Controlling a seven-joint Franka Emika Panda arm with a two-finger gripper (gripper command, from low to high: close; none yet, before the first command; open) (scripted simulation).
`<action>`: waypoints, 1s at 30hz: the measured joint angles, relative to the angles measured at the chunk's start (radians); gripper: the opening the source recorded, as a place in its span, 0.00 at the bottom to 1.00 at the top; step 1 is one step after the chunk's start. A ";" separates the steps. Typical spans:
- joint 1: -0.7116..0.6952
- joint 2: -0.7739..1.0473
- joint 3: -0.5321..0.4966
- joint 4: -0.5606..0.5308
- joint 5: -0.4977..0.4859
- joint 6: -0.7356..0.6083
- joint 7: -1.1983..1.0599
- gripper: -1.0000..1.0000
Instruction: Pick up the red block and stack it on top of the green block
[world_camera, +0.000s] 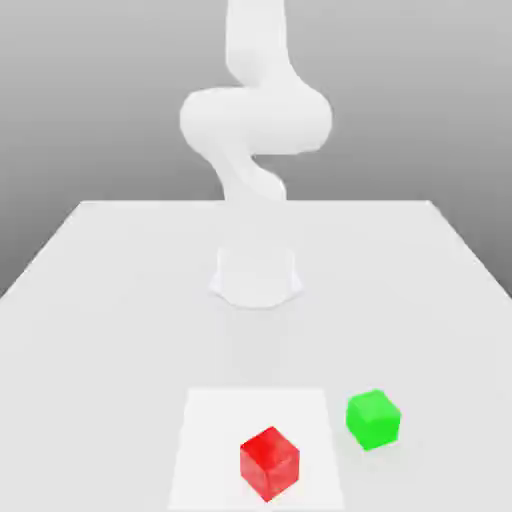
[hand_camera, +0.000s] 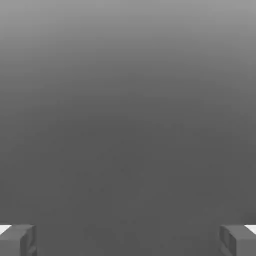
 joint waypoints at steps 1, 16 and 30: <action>0.013 0.039 -0.011 -0.010 0.003 0.017 -0.029 0.50; 0.133 0.587 -0.104 -0.146 0.073 0.245 -0.448 0.50; 0.104 1.050 -0.057 -0.193 0.089 0.517 -0.659 0.00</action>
